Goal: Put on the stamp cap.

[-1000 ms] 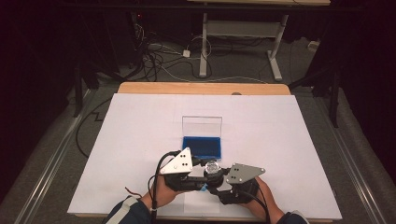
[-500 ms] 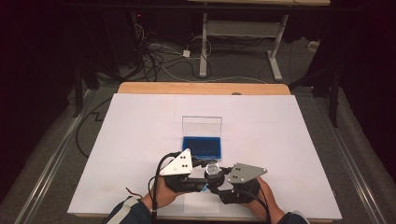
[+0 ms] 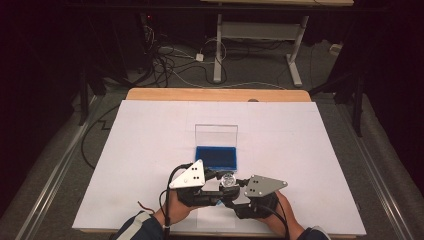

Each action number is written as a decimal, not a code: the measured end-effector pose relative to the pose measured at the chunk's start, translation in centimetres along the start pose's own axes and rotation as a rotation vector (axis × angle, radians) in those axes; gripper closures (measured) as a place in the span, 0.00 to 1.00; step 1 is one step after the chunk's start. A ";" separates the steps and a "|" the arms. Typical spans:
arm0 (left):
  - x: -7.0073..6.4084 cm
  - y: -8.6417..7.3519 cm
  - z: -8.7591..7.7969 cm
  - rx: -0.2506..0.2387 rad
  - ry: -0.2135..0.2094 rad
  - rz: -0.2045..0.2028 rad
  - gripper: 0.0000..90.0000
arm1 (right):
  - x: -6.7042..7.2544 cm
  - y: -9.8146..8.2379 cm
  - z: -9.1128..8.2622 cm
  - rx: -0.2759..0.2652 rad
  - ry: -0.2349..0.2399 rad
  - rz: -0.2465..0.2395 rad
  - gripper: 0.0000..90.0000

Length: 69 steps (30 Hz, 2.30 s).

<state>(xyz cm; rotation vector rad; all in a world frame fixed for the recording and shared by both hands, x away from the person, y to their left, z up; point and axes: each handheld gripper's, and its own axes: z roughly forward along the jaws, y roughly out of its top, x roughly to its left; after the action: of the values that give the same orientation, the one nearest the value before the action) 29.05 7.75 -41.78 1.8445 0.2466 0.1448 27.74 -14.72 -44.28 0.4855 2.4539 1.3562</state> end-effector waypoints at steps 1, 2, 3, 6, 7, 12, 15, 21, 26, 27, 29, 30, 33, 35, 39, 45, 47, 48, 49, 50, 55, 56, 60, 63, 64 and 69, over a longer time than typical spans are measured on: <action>0.0 0.0 0.0 0.002 -0.003 0.000 0.60 | 0.0 0.0 0.0 0.001 -0.001 0.000 0.43; 0.0 -0.1 0.0 0.004 -0.004 0.001 0.60 | 0.0 0.0 0.0 0.005 -0.001 -0.001 0.43; 0.0 -0.1 0.0 0.001 -0.004 -0.002 0.60 | 0.0 -0.1 0.0 0.003 0.001 0.000 0.43; 0.0 -0.1 0.0 -0.001 -0.007 -0.002 0.60 | 0.0 -0.1 0.0 0.002 -0.001 -0.001 0.43; 0.1 -0.1 0.0 -0.002 -0.008 -0.003 0.60 | 0.1 -0.1 0.0 0.001 0.000 0.002 0.43; -0.3 0.0 0.1 0.019 0.001 0.025 0.60 | 0.1 -0.1 0.0 0.002 0.005 0.005 0.43; -0.5 0.0 0.2 0.023 0.009 0.035 0.60 | 0.1 -0.2 0.0 0.000 0.013 0.018 0.43; -0.3 -0.1 0.2 0.016 0.007 0.031 0.60 | 0.0 -0.2 -0.1 0.001 0.012 0.023 0.43; -0.3 -0.1 0.2 0.019 0.006 0.031 0.60 | -0.1 -0.1 -0.1 0.007 0.012 0.019 0.43; -0.4 -0.1 0.2 0.022 0.008 0.035 0.60 | 0.0 -0.1 -0.1 0.009 0.010 0.019 0.43; -0.4 -0.1 0.3 0.025 0.010 0.041 0.60 | 0.0 -0.1 -0.1 0.013 0.012 0.019 0.43; -0.4 -0.1 0.2 0.024 0.011 0.042 0.60 | 0.0 -0.1 -0.1 0.014 0.011 0.015 0.43; -0.4 0.0 0.2 0.029 0.012 0.047 0.60 | 0.0 0.0 -0.2 0.012 0.009 0.009 0.43; -0.5 0.0 0.2 0.029 0.013 0.051 0.60 | 0.0 0.0 -0.2 0.017 0.007 0.006 0.43; -0.5 0.0 0.2 0.029 0.008 0.045 0.60 | 0.0 -0.1 -0.2 0.013 0.012 0.006 0.43; -0.4 -0.1 0.2 0.030 0.001 0.035 0.60 | 0.1 -0.2 -0.2 0.010 0.000 0.000 0.43; -0.3 -0.2 0.2 0.028 -0.001 0.033 0.60 | 0.1 -0.2 -0.2 0.007 0.001 0.001 0.43; -0.3 -0.2 0.2 0.027 -0.002 0.029 0.60 | 0.1 -0.2 -0.2 0.007 -0.001 0.000 0.43; -0.2 -0.2 0.2 0.025 -0.003 0.026 0.60 | 0.0 -0.3 -0.2 0.003 0.000 0.000 0.43; -0.2 -0.2 0.2 0.023 -0.004 0.024 0.60 | 0.0 -0.3 -0.2 0.003 0.000 -0.001 0.43; -0.4 -0.2 0.3 0.036 0.001 0.040 0.60 | 0.0 -0.3 -0.2 0.008 0.007 0.002 0.43; -0.4 -0.2 0.4 0.036 0.003 0.041 0.60 | 0.0 -0.3 -0.1 0.015 0.009 0.002 0.43; -0.6 -0.2 0.5 0.038 0.001 0.052 0.60 | 0.0 -0.3 -0.1 0.020 0.008 0.001 0.43; -0.5 -0.1 0.3 0.033 0.008 0.048 0.60 | 0.1 -0.3 -0.2 0.013 0.000 -0.006 0.43; -0.5 -0.1 0.3 0.031 0.011 0.046 0.60 | 0.0 -0.3 -0.2 0.004 0.001 0.001 0.43; -0.5 -0.2 0.5 0.042 0.017 0.048 0.60 | 0.0 -0.5 0.1 0.003 0.002 0.008 0.43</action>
<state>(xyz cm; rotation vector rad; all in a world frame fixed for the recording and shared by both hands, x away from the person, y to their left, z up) 28.68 7.25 -42.05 1.8928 0.2192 0.1897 27.73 -14.94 -44.72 0.4959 2.4585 1.3570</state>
